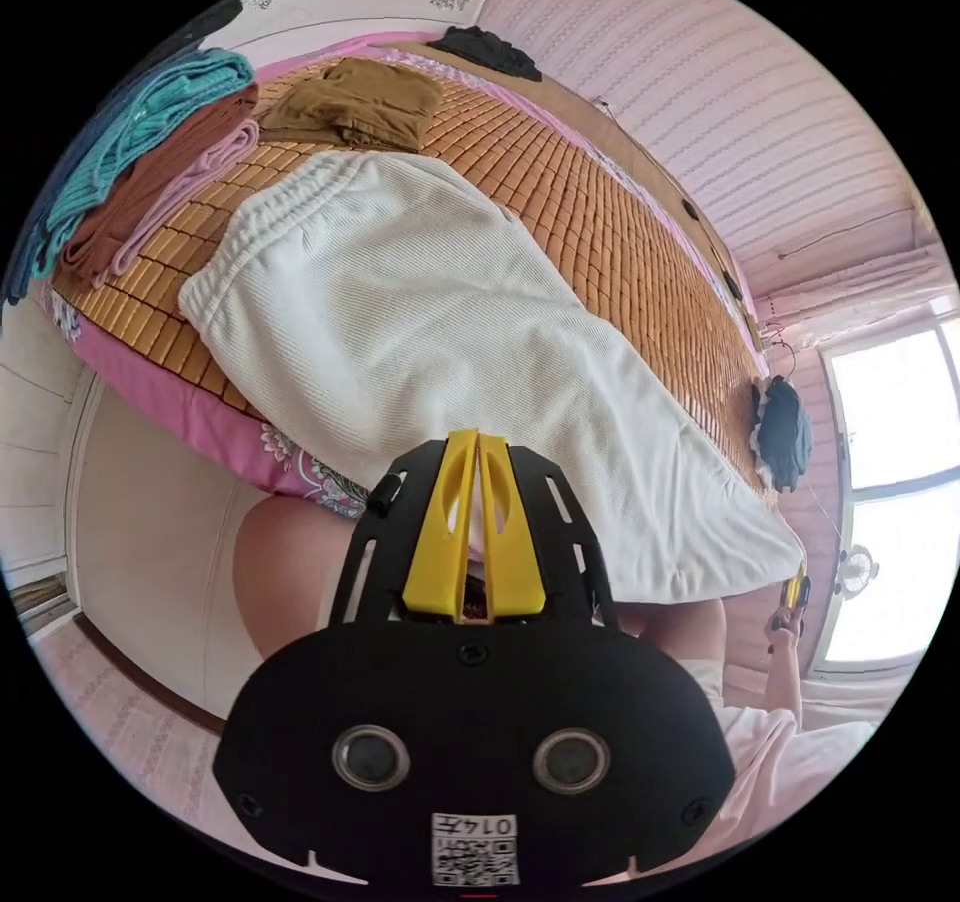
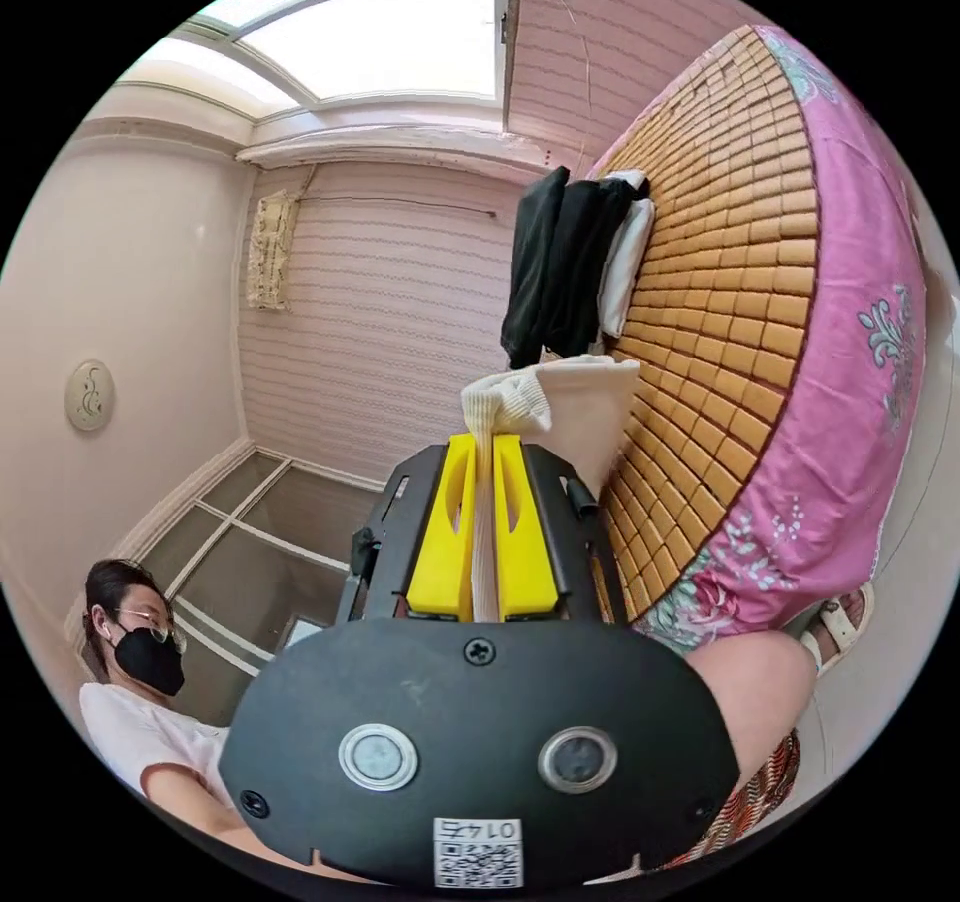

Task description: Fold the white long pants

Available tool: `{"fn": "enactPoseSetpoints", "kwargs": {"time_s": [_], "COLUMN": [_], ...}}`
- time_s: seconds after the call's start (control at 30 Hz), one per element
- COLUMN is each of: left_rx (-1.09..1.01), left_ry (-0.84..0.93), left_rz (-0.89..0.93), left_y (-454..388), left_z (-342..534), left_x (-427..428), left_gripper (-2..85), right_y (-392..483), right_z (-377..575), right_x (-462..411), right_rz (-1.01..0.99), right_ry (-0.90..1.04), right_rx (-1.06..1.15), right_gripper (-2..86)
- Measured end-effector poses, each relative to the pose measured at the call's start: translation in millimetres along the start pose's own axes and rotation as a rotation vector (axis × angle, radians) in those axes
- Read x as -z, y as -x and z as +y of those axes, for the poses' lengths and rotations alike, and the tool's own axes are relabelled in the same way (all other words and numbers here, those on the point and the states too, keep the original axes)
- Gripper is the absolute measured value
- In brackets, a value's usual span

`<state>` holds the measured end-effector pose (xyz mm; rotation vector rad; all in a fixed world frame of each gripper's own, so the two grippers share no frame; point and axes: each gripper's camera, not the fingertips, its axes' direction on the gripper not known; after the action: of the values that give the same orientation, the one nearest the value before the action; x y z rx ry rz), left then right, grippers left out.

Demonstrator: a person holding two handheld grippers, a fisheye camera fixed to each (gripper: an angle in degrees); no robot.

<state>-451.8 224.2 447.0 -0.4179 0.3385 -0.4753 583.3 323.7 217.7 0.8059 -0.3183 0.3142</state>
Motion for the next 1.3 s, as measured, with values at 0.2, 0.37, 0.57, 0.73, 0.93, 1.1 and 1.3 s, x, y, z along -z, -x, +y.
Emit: {"fn": "enactPoseSetpoints", "kwargs": {"time_s": [0.2,0.37,0.57,0.73,0.93,1.1,1.3], "left_rx": [-0.211,-0.335,-0.356,-0.194,-0.042,-0.119,-0.528], "left_ry": [0.058,0.202,0.098,-0.122,-0.084,-0.059,0.044], "left_rz": [-0.028,0.063,0.151,0.118,0.101,0.128,0.123], "left_y": [-57,-102,-107,-53,4,-22,-131], "left_z": [-1,17,22,44,67,70,68], "left_x": [-28,-84,-48,27,44,28,-5], "left_gripper": [-1.0,-1.0,-1.0,-0.8,2.9,4.8,0.0], "right_y": [94,184,264,235,201,249,278], "right_z": [-82,-89,78,281,330,266,202], "right_x": [0,-76,-264,-379,-396,-364,-341], "right_rz": [-0.029,-0.027,-0.271,-0.210,0.038,0.190,0.649], "right_ry": [-0.046,0.169,0.852,1.361,1.613,1.470,1.310], "right_rx": [0.331,0.563,0.774,0.694,0.650,0.792,0.930], "right_gripper": [1.9,2.1,2.9,5.0,2.6,0.8,-0.2]}}
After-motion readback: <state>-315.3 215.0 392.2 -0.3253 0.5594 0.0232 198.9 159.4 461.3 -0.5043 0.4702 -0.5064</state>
